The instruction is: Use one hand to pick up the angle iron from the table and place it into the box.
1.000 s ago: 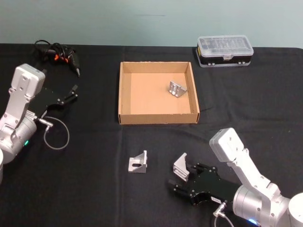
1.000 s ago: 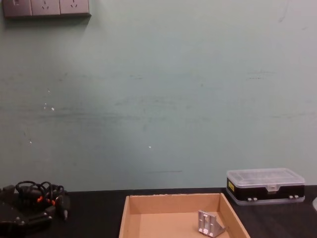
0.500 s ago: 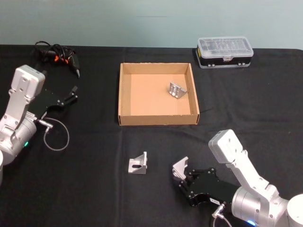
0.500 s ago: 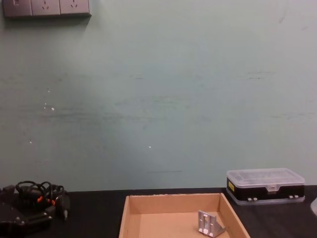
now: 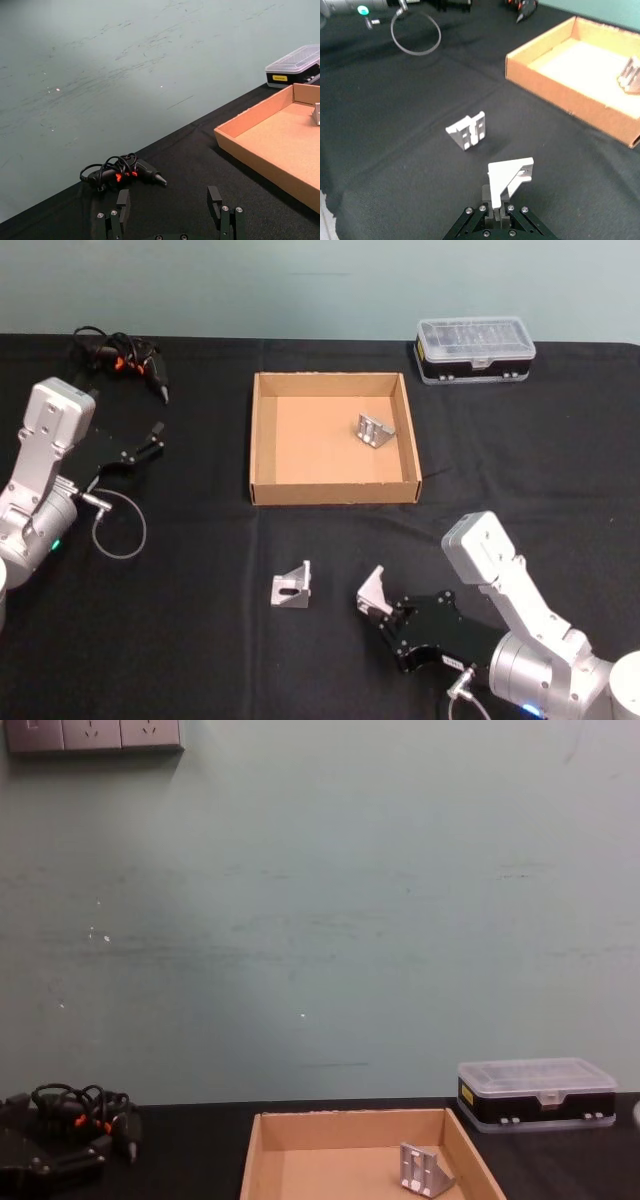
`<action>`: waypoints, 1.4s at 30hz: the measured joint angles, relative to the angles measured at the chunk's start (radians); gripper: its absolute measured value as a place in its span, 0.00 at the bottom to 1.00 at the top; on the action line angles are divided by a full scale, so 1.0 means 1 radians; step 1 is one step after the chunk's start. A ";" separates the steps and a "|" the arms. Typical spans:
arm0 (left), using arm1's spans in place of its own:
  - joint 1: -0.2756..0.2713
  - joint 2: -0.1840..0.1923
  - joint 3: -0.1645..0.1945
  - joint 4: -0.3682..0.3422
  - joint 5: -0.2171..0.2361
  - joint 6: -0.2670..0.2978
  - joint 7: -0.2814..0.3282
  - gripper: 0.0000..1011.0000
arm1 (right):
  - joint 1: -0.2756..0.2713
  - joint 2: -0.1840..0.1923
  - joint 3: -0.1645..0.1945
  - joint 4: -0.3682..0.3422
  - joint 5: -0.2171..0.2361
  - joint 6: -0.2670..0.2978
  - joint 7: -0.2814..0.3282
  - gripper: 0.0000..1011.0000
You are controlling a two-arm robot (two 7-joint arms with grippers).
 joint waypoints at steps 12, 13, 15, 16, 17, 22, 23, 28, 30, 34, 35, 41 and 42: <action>0.000 0.000 0.000 0.000 0.000 0.000 0.000 1.00 | 0.022 -0.004 0.065 -0.092 -0.006 -0.041 -0.039 0.07; 0.000 0.000 0.000 0.000 0.000 0.000 0.000 1.00 | 0.040 -0.010 0.072 -0.092 -0.011 -0.045 -0.044 0.07; 0.000 0.000 0.000 0.000 0.000 0.000 0.000 1.00 | 0.062 -0.018 0.079 -0.085 -0.013 -0.050 -0.048 0.07; 0.000 0.000 0.000 0.000 0.000 0.000 0.000 1.00 | 0.072 -0.022 0.081 -0.080 -0.015 -0.052 -0.050 0.07; 0.000 0.000 0.000 0.000 0.000 0.000 0.000 1.00 | 0.098 -0.034 0.084 -0.064 -0.019 -0.058 -0.055 0.07; 0.000 0.000 0.000 0.000 0.000 0.000 0.000 1.00 | 0.183 -0.071 0.077 0.014 -0.034 -0.072 -0.059 0.07; 0.000 0.000 0.000 0.000 0.000 0.000 0.000 1.00 | 0.213 -0.084 0.069 0.048 -0.040 -0.074 -0.058 0.07; 0.000 0.000 0.000 0.000 0.000 0.000 0.000 1.00 | 0.316 -0.123 0.029 0.175 -0.061 -0.074 -0.036 0.07; 0.000 0.000 0.000 0.000 0.000 0.000 0.000 1.00 | 0.344 -0.134 0.018 0.213 -0.067 -0.072 -0.031 0.07; 0.000 0.000 0.000 0.000 0.000 0.000 0.000 1.00 | 0.405 -0.161 -0.008 0.303 -0.079 -0.069 -0.014 0.07; 0.000 0.000 0.000 0.000 0.000 0.000 0.000 1.00 | 0.418 -0.168 -0.013 0.319 -0.081 -0.068 -0.011 0.07; 0.000 0.000 0.000 0.000 0.000 0.000 0.000 1.00 | 0.499 -0.216 -0.053 0.432 -0.099 -0.065 0.002 0.07; 0.000 0.000 0.000 0.000 0.000 0.000 0.000 1.00 | 0.507 -0.221 -0.057 0.444 -0.102 -0.064 0.003 0.07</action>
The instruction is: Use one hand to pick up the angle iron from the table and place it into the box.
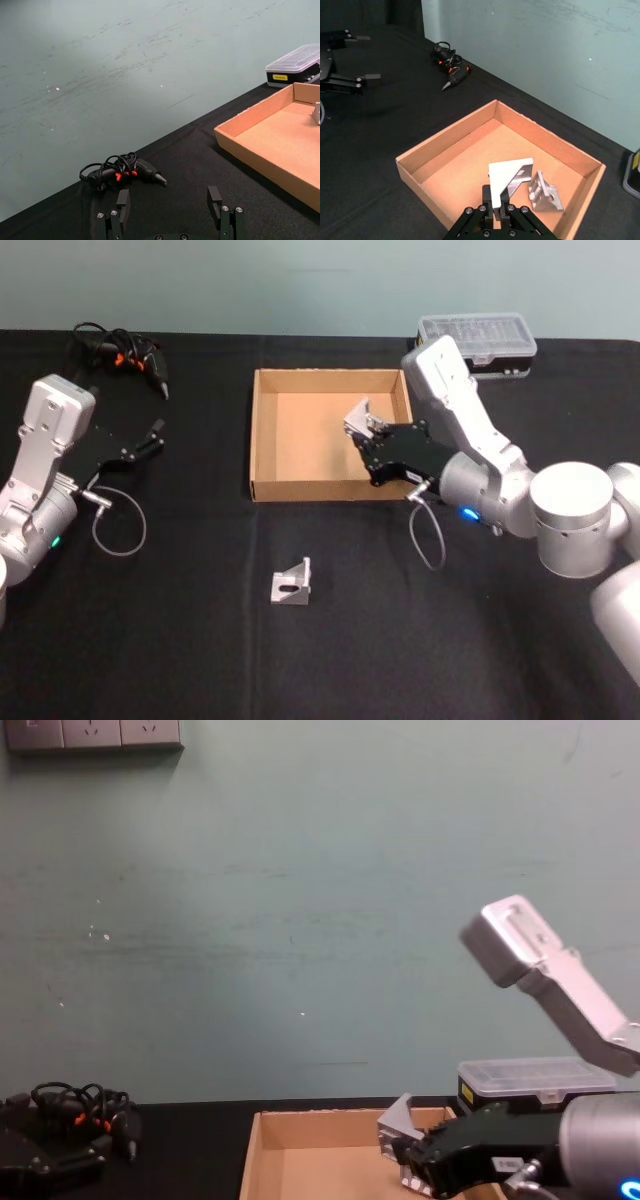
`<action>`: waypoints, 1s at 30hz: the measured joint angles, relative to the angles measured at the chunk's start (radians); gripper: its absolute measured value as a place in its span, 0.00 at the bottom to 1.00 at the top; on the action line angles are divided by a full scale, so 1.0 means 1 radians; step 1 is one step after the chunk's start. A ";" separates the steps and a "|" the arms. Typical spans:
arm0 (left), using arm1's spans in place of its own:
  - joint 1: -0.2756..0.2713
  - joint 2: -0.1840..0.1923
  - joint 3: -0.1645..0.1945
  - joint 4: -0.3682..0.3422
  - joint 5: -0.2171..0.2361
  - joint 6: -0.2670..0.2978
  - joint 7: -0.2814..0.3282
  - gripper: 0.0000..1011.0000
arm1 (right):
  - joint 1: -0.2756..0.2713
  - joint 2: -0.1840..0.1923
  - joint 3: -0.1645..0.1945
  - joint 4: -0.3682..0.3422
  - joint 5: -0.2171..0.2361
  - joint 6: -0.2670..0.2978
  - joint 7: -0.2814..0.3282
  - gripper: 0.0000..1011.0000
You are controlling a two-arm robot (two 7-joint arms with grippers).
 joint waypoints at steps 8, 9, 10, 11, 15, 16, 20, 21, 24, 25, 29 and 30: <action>0.000 0.000 0.000 0.000 0.000 0.000 0.000 1.00 | 0.057 -0.042 -0.030 0.084 -0.026 0.006 0.000 0.07; 0.000 0.000 0.000 0.000 0.000 0.000 0.000 1.00 | 0.064 -0.048 -0.035 0.095 -0.032 0.008 0.000 0.07; 0.000 0.000 0.000 0.000 0.000 0.000 0.000 1.00 | 0.067 -0.051 -0.037 0.099 -0.034 0.009 -0.001 0.07; 0.000 0.000 0.000 0.000 0.000 0.000 0.000 1.00 | 0.069 -0.053 -0.038 0.102 -0.036 0.011 -0.001 0.07; 0.000 0.000 0.000 0.000 0.000 0.000 0.000 1.00 | 0.076 -0.060 -0.043 0.111 -0.047 0.019 -0.003 0.07; 0.000 0.000 0.000 0.000 0.000 0.000 0.000 1.00 | 0.077 -0.063 -0.044 0.113 -0.051 0.024 -0.004 0.07; 0.000 0.000 0.000 0.000 0.000 0.000 0.000 1.00 | 0.077 -0.065 -0.044 0.117 -0.058 0.031 -0.006 0.07; 0.000 0.000 0.000 0.000 0.000 0.000 0.000 1.00 | 0.076 -0.065 -0.044 0.117 -0.059 0.031 -0.006 0.07; 0.000 0.000 0.000 0.000 0.000 0.000 0.000 1.00 | 0.071 -0.066 -0.042 0.118 -0.065 0.034 -0.008 0.07; 0.000 0.000 0.000 0.000 0.000 0.000 0.000 1.00 | 0.070 -0.067 -0.040 0.118 -0.066 0.035 -0.008 0.07; 0.000 0.000 0.000 0.000 0.000 0.000 0.000 1.00 | 0.067 -0.068 -0.038 0.119 -0.071 0.038 -0.009 0.13; 0.000 0.000 0.000 0.000 0.000 0.000 0.000 1.00 | 0.066 -0.069 -0.037 0.119 -0.073 0.039 -0.009 0.17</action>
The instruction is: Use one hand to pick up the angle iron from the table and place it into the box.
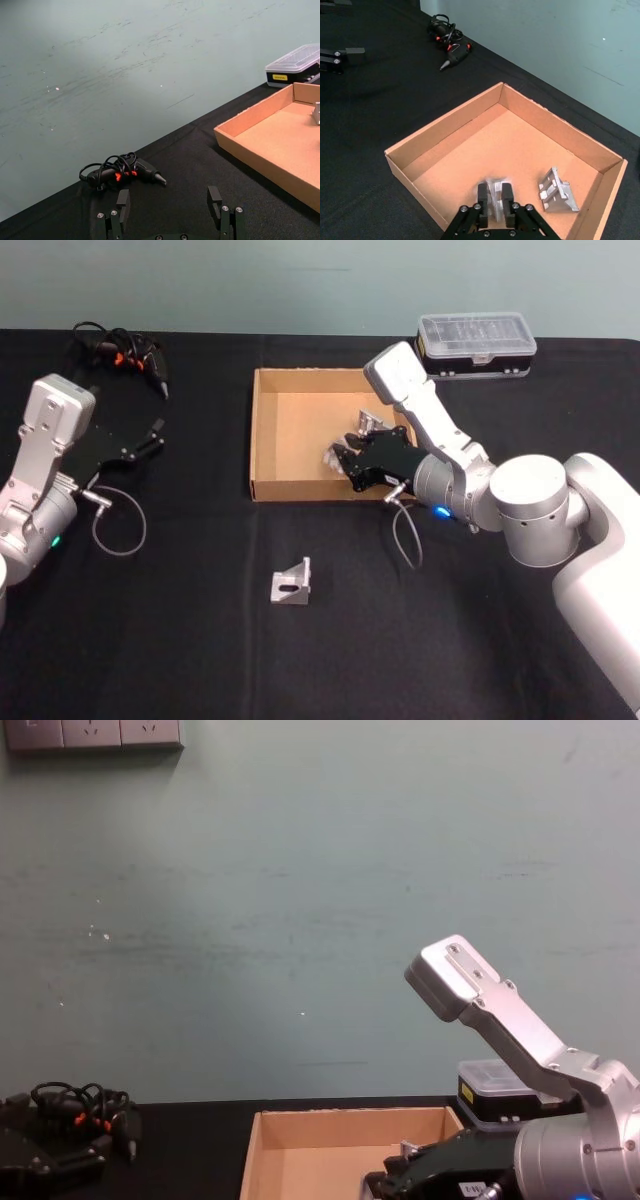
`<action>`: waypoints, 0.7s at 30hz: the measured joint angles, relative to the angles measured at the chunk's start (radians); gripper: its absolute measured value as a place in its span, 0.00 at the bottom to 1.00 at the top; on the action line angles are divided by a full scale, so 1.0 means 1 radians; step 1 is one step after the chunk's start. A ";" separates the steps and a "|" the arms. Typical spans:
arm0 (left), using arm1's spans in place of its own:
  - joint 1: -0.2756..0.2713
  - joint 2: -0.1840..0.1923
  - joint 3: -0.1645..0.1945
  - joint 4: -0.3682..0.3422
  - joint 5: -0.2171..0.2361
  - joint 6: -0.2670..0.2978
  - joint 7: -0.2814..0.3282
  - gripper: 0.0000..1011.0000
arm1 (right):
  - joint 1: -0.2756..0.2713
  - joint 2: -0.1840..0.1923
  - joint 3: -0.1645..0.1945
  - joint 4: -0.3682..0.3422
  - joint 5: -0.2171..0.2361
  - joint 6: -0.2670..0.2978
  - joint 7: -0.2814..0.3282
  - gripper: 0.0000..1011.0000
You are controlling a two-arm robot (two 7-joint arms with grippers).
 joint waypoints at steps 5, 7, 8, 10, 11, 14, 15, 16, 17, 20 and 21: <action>0.000 0.000 0.000 0.000 0.000 0.000 0.000 1.00 | -0.002 -0.003 0.005 0.000 -0.004 0.000 0.000 0.31; 0.000 0.000 0.000 0.000 0.000 0.000 0.000 1.00 | -0.005 -0.004 0.009 0.000 -0.005 -0.003 -0.001 0.36; 0.000 0.000 0.000 0.000 0.000 0.000 0.000 1.00 | -0.006 -0.004 0.011 -0.002 -0.005 -0.004 -0.002 0.39; 0.000 0.000 0.000 0.000 0.000 0.000 0.000 1.00 | -0.010 -0.004 0.016 -0.011 -0.005 -0.007 -0.006 0.45; 0.000 0.000 0.000 0.000 0.000 0.000 0.000 1.00 | -0.012 -0.004 0.019 -0.015 -0.005 -0.008 -0.007 0.51; 0.000 0.000 0.000 0.000 0.000 0.000 0.000 1.00 | -0.021 -0.002 0.029 -0.036 -0.002 -0.012 -0.010 0.57; 0.000 0.000 0.000 0.000 0.000 0.000 0.000 1.00 | -0.028 -0.001 0.034 -0.048 0.000 -0.014 -0.011 0.62; 0.000 0.000 0.000 0.000 0.000 0.000 0.000 1.00 | -0.031 0.001 0.037 -0.056 0.002 -0.016 -0.012 0.65; 0.000 0.000 0.000 0.000 0.000 0.000 0.000 1.00 | -0.035 0.002 0.039 -0.063 0.003 -0.017 -0.012 0.67; 0.000 0.000 0.000 0.000 0.000 0.000 0.000 1.00 | -0.053 0.011 0.049 -0.099 0.015 -0.023 -0.010 0.76; 0.000 0.000 0.000 0.000 0.000 0.000 0.000 1.00 | -0.066 0.019 0.056 -0.123 0.025 -0.026 -0.005 0.83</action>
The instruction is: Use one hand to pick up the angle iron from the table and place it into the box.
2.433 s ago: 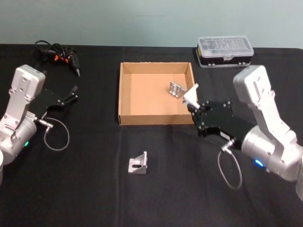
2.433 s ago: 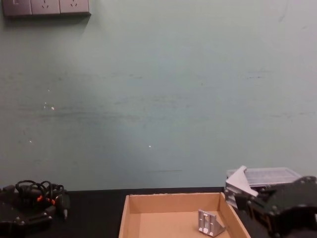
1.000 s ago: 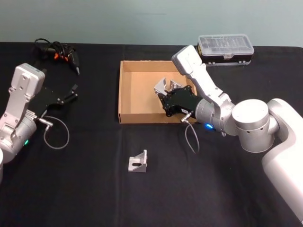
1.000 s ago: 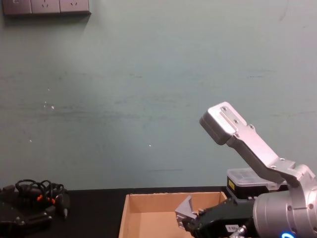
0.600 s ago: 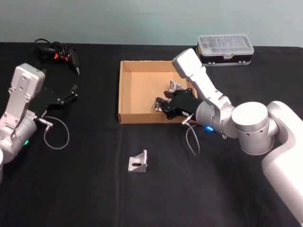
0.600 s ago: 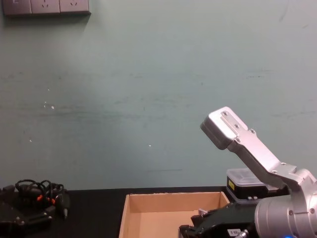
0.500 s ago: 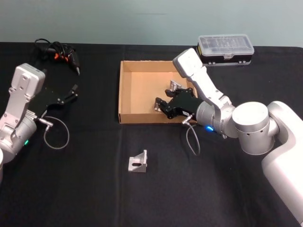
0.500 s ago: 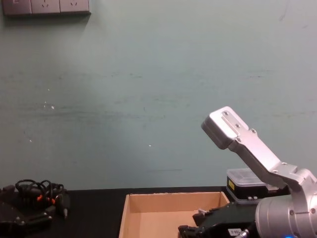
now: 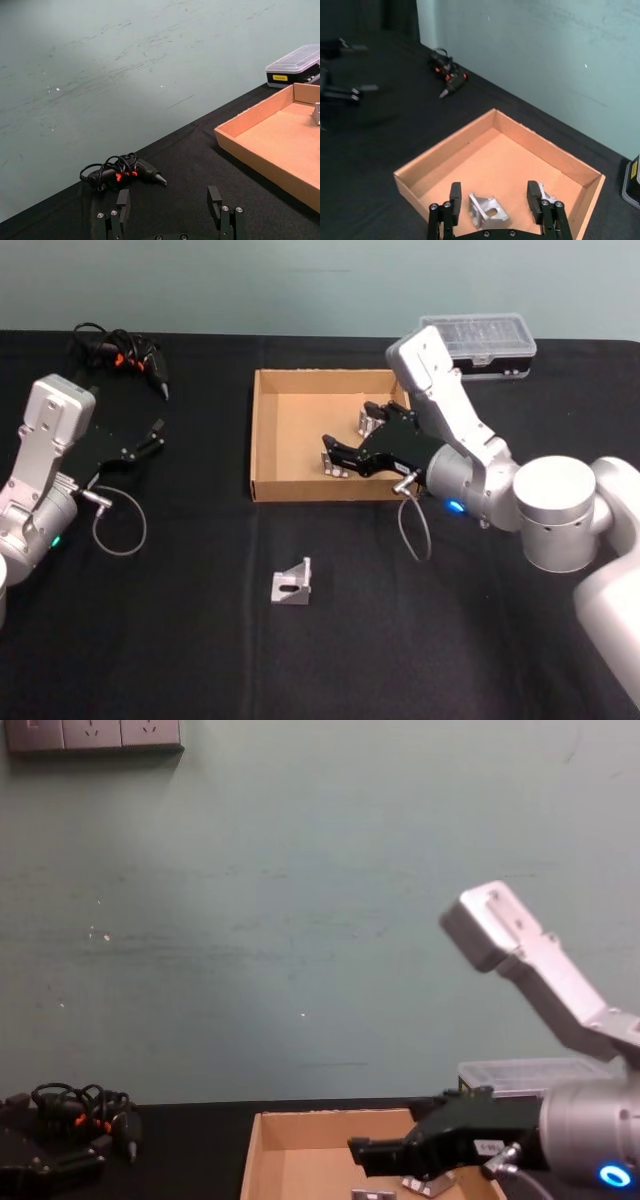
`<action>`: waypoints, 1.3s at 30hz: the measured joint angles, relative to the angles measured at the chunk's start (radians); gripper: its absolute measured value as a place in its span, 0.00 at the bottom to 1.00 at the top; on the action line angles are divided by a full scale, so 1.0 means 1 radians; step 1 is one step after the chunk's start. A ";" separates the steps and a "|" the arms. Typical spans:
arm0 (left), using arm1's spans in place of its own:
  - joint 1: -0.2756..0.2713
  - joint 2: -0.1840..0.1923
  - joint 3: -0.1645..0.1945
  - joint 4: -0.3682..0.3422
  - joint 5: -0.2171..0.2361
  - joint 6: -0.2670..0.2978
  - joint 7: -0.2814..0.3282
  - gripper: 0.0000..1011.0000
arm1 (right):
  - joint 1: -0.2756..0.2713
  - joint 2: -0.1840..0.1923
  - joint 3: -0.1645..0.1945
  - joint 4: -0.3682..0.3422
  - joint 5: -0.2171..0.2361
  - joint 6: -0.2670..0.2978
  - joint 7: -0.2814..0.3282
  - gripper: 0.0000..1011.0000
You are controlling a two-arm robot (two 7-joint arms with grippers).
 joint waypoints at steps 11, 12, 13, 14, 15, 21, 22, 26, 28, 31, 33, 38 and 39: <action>0.000 0.000 0.000 0.000 0.000 0.000 0.000 1.00 | -0.133 0.129 0.051 -0.230 0.109 -0.018 0.097 0.99; 0.000 0.000 0.000 0.000 0.000 0.000 0.000 1.00 | -0.145 0.142 0.056 -0.248 0.118 -0.020 0.106 0.99; 0.000 0.000 0.000 0.000 0.000 0.000 0.000 1.00 | -0.170 0.171 0.066 -0.282 0.138 -0.024 0.128 0.99; 0.000 0.000 0.000 0.000 0.000 0.000 0.000 1.00 | -0.180 0.182 0.070 -0.294 0.145 -0.026 0.135 0.99; 0.000 0.000 0.000 0.000 0.000 0.000 0.000 1.00 | -0.193 0.196 0.075 -0.309 0.154 -0.028 0.145 0.99; 0.000 0.000 0.000 0.000 0.000 0.000 0.000 1.00 | -0.274 0.294 0.105 -0.400 0.210 -0.055 0.211 0.99; 0.000 0.000 0.000 0.000 0.000 0.000 0.000 1.00 | -0.281 0.306 0.105 -0.406 0.215 -0.058 0.220 0.99; 0.000 0.000 0.000 0.000 0.000 0.000 0.000 1.00 | -0.294 0.364 0.073 -0.416 0.233 -0.073 0.294 0.99; 0.000 0.000 0.000 0.000 0.000 0.000 0.000 1.00 | -0.291 0.376 0.059 -0.412 0.235 -0.074 0.315 0.99; 0.000 0.000 0.000 0.000 0.000 0.000 0.000 1.00 | -0.285 0.389 0.034 -0.401 0.237 -0.074 0.341 0.99; 0.000 0.000 0.000 0.000 0.000 0.000 0.000 1.00 | -0.272 0.402 0.004 -0.381 0.238 -0.072 0.367 0.99; 0.000 0.000 0.000 0.000 0.000 0.000 0.000 1.00 | -0.248 0.404 -0.034 -0.345 0.232 -0.066 0.376 0.99; 0.000 0.000 0.000 0.000 0.000 0.000 0.000 1.00 | -0.240 0.402 -0.044 -0.333 0.228 -0.065 0.376 0.99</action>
